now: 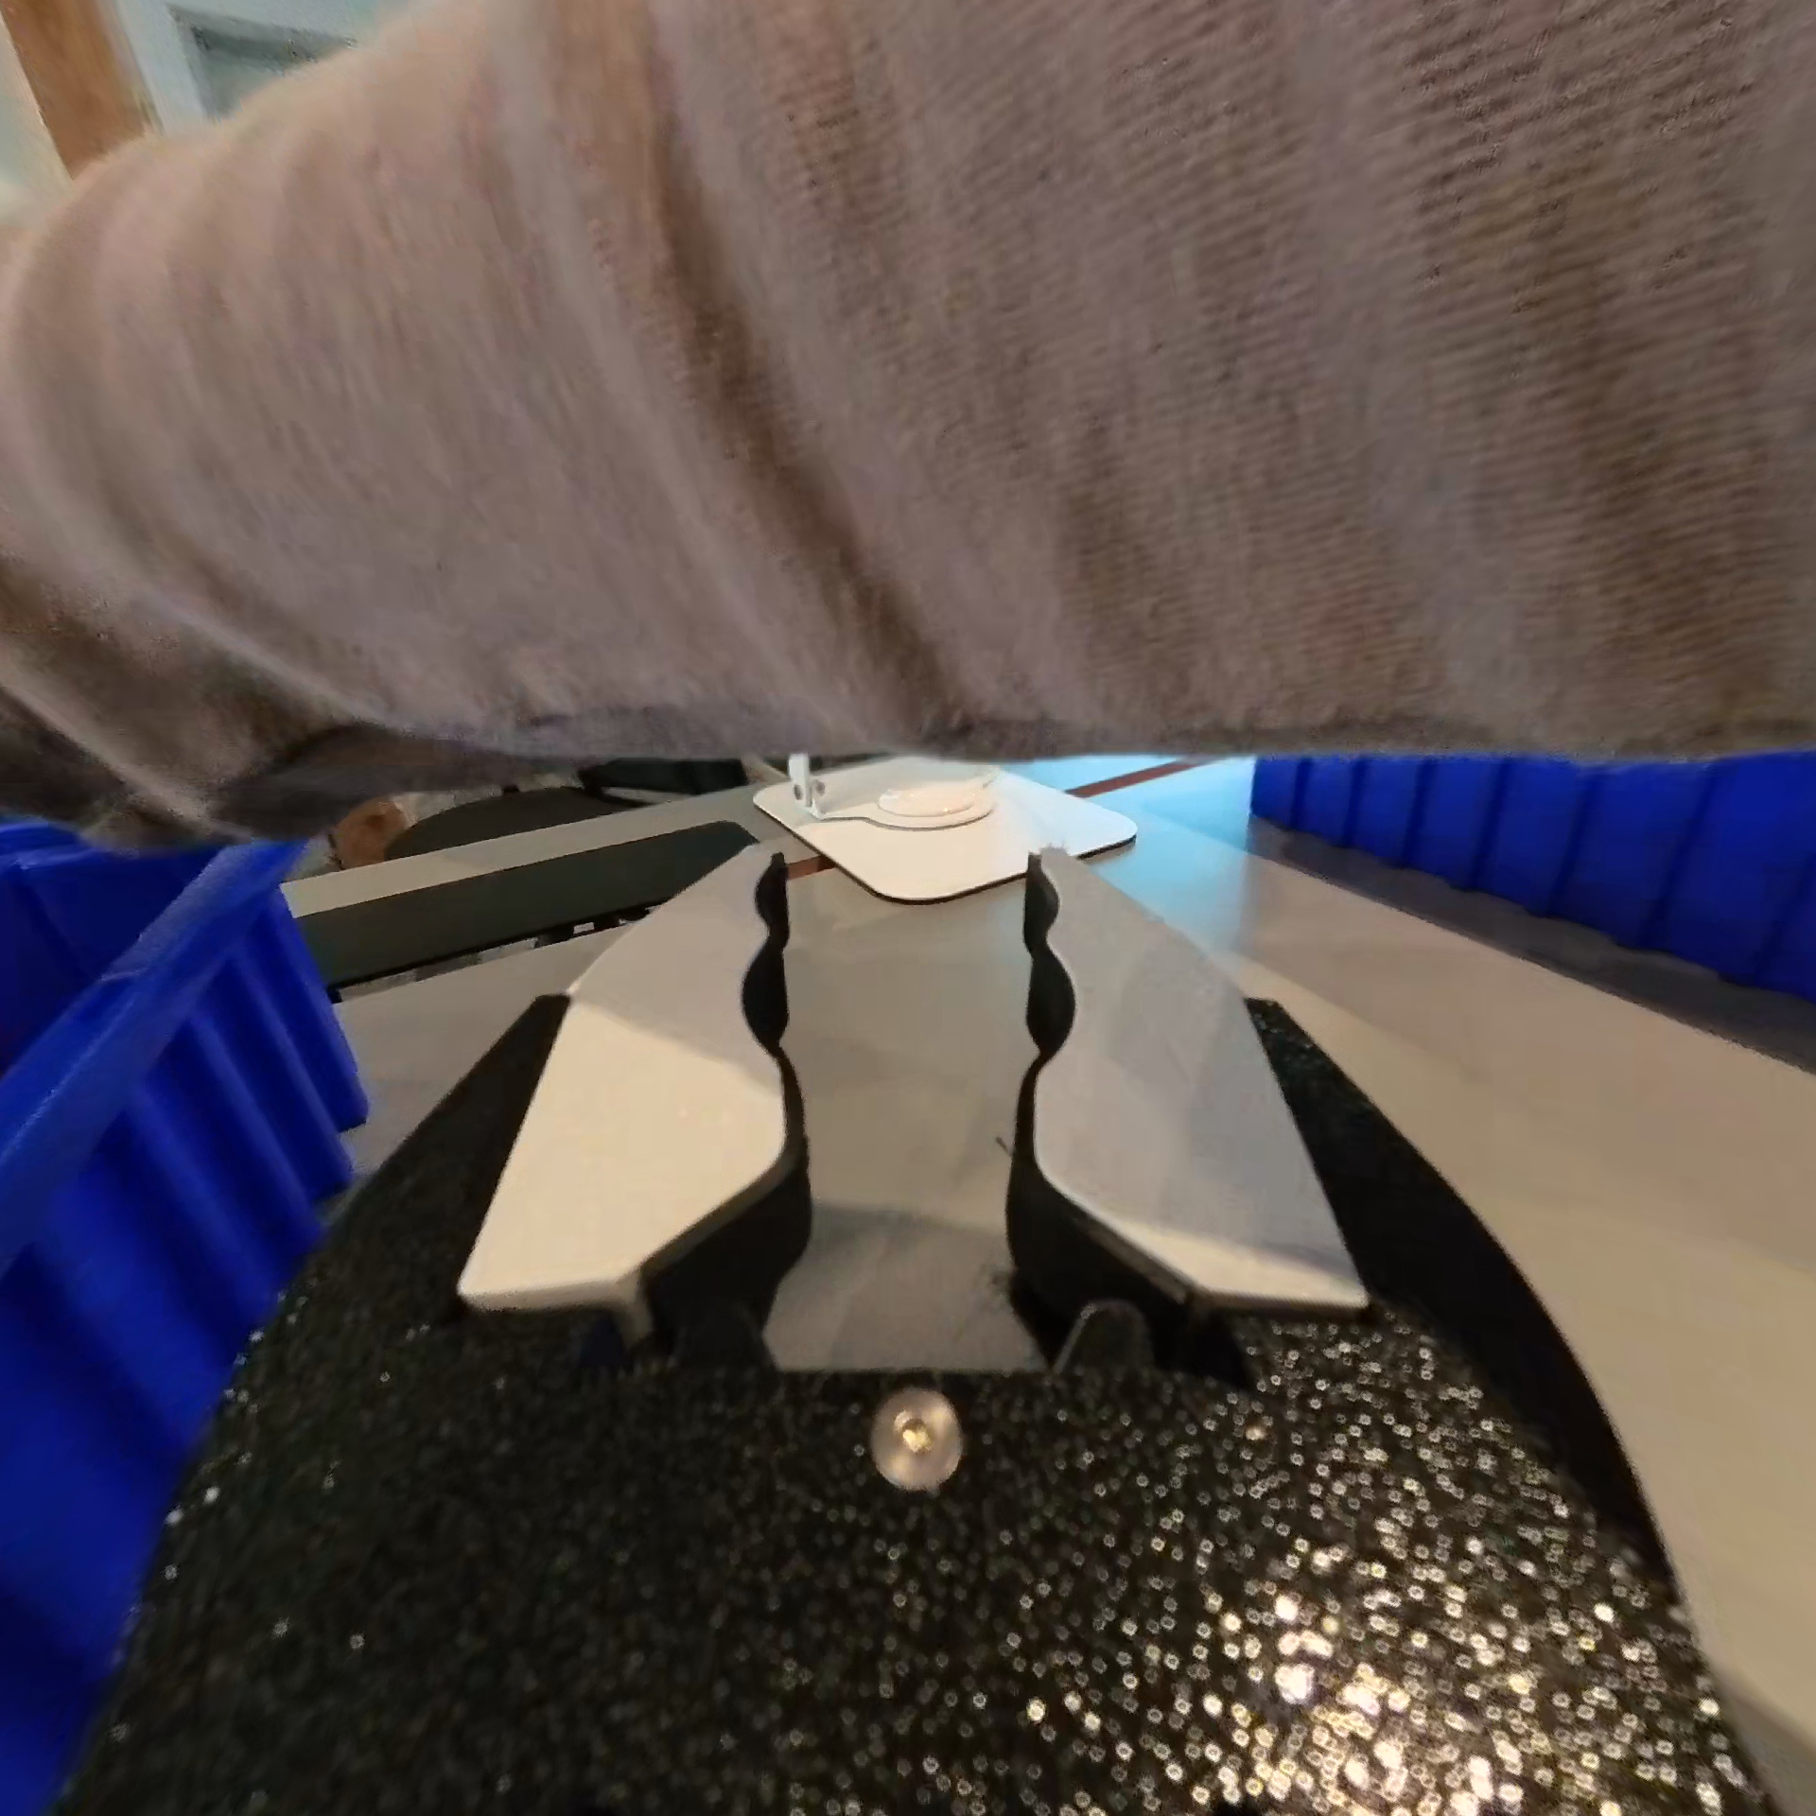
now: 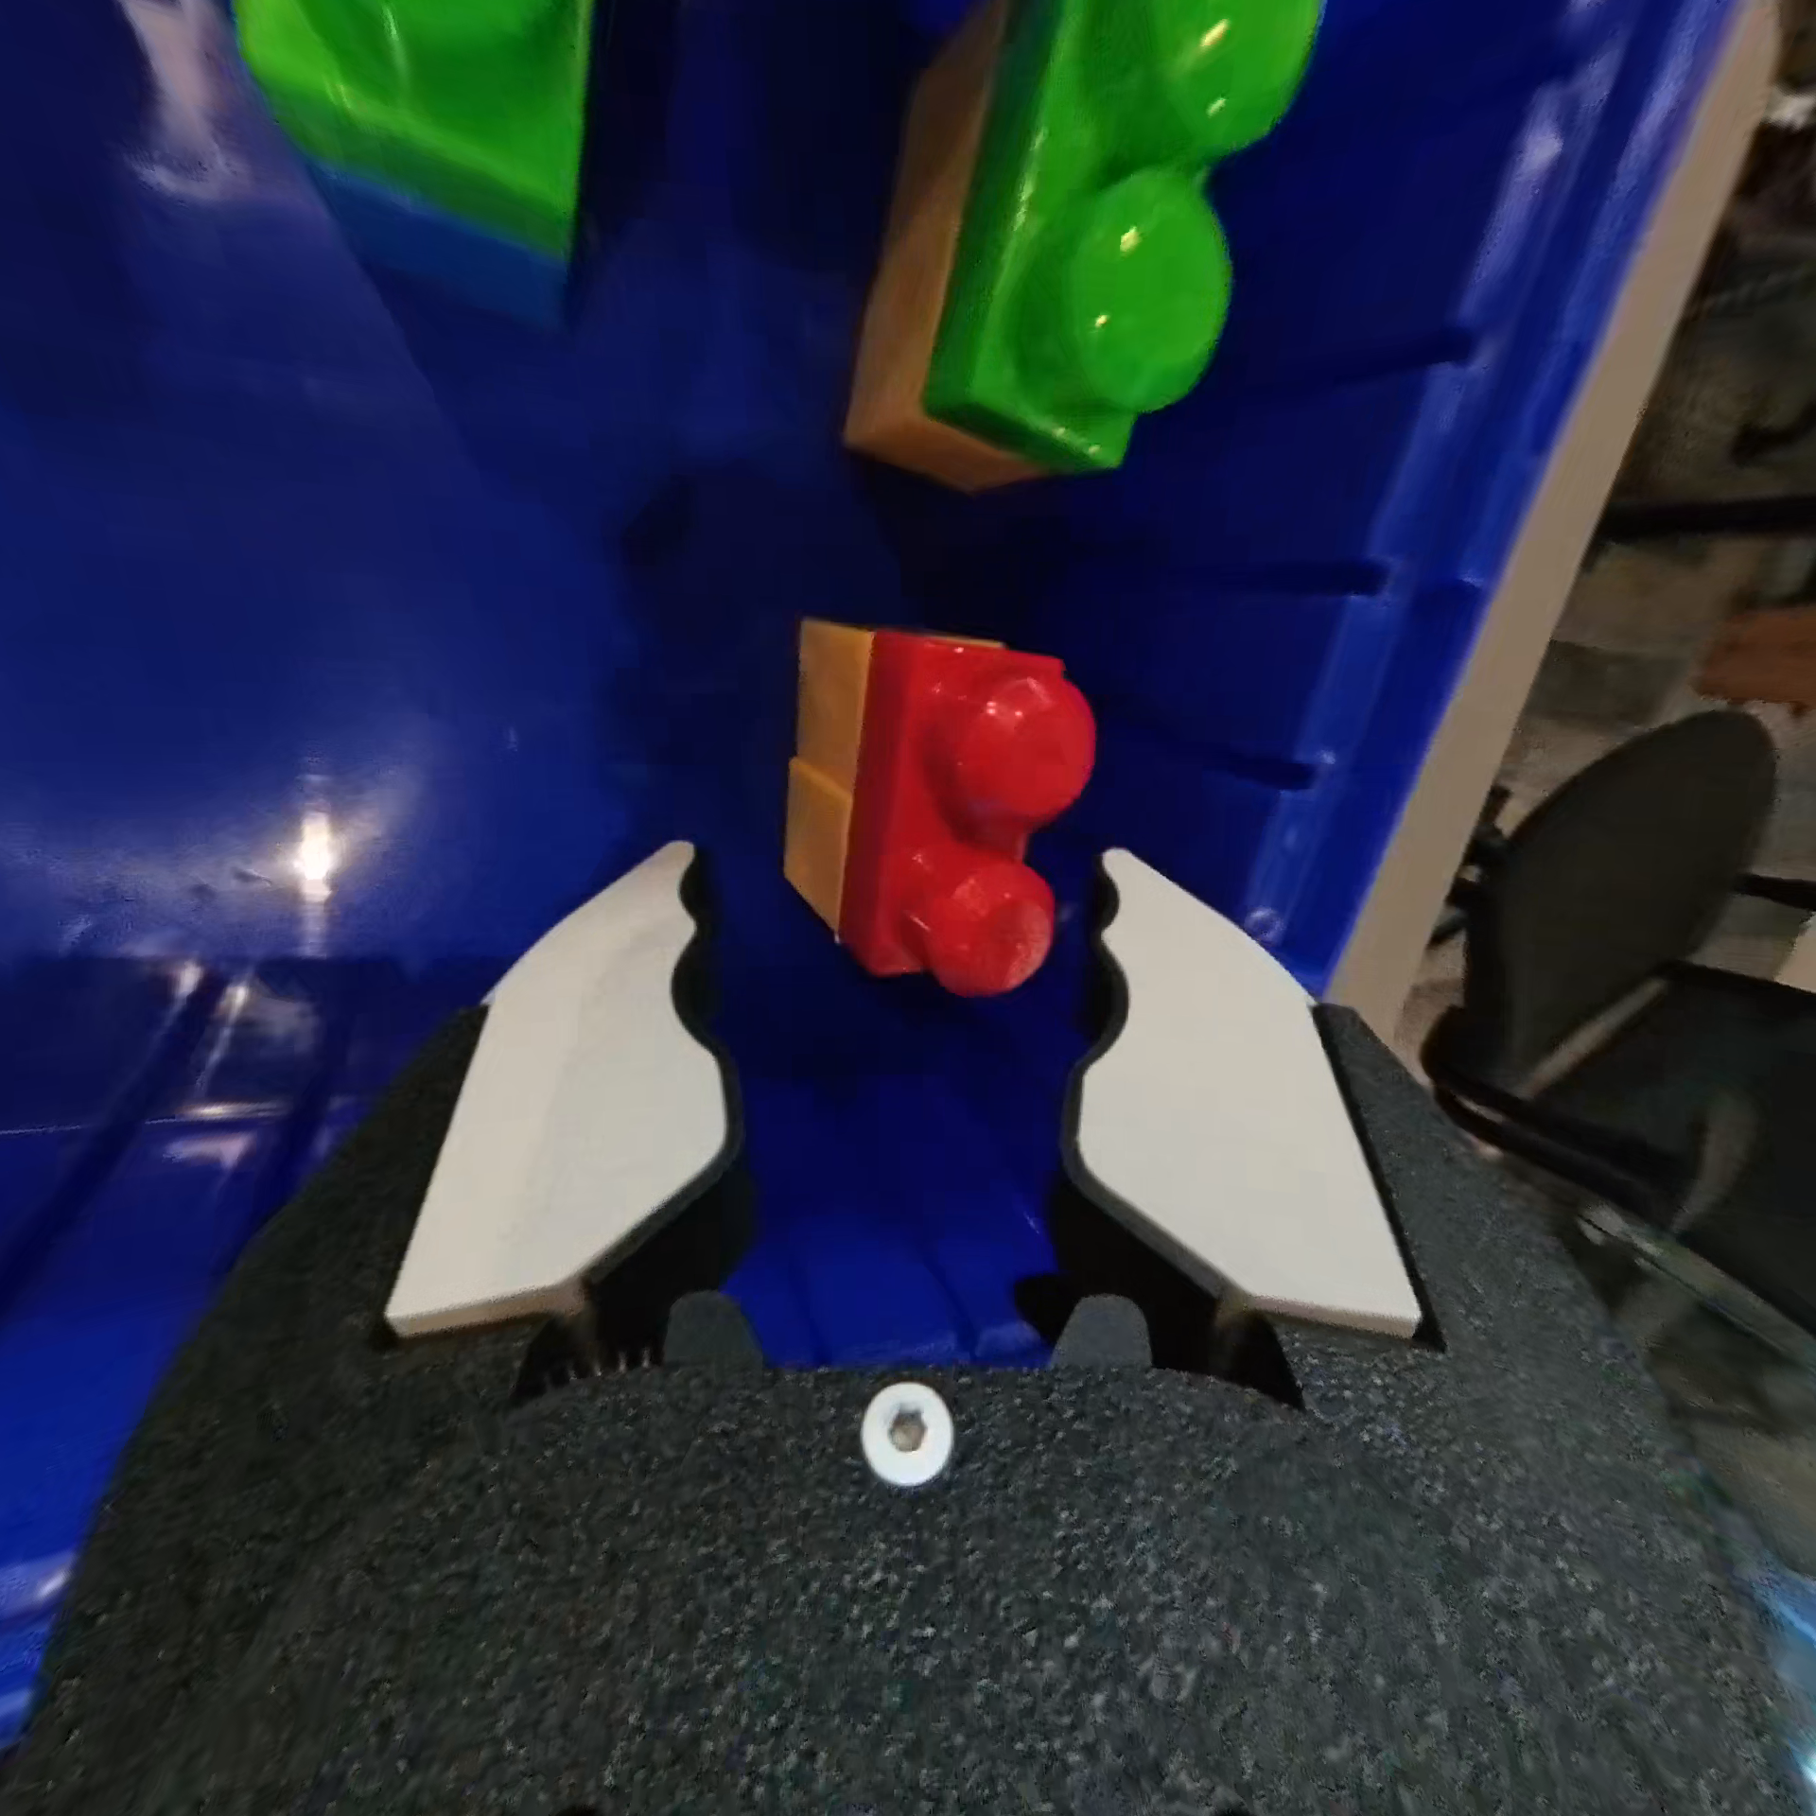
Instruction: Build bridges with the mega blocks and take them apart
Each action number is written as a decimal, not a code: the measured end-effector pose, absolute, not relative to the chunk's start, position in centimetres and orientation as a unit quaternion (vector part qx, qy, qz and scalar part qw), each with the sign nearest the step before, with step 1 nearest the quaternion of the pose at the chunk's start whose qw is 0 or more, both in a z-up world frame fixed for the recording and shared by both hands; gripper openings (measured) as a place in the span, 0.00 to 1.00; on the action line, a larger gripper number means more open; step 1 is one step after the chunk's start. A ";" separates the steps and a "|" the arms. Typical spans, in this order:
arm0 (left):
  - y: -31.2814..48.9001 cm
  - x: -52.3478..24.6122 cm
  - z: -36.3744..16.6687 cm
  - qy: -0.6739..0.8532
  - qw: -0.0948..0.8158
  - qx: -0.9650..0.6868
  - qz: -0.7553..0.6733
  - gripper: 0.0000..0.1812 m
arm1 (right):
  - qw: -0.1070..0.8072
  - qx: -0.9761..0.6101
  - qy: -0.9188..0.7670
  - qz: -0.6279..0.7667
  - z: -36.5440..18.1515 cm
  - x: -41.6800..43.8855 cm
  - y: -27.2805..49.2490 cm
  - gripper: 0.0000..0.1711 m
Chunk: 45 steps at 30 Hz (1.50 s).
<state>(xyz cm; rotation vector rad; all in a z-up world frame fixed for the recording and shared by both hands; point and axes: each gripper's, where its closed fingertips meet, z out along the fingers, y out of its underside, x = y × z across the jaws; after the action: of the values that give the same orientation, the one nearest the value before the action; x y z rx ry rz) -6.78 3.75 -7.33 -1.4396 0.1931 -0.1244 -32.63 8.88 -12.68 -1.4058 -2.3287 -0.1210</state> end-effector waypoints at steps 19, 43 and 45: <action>3.6 -7.3 -7.0 0.068 0.752 -0.651 -0.080 0.25 | 0.493 -0.556 -0.643 0.184 -0.8 -19.0 8.2 0.22; 1.4 -4.1 -4.7 0.180 0.766 -0.552 -0.276 0.44 | 0.562 -0.508 -0.470 0.453 -7.4 -0.5 2.2 0.21; 1.0 -3.5 -4.8 0.195 0.754 -0.551 -0.300 0.43 | 0.547 -0.486 -0.476 0.488 -7.0 -0.3 1.4 0.21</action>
<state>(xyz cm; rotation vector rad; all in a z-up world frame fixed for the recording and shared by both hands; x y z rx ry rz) -3.47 1.02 -4.80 -1.2023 0.4256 -0.6536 -0.29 1.42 -6.95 -1.1508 -1.1278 1.1565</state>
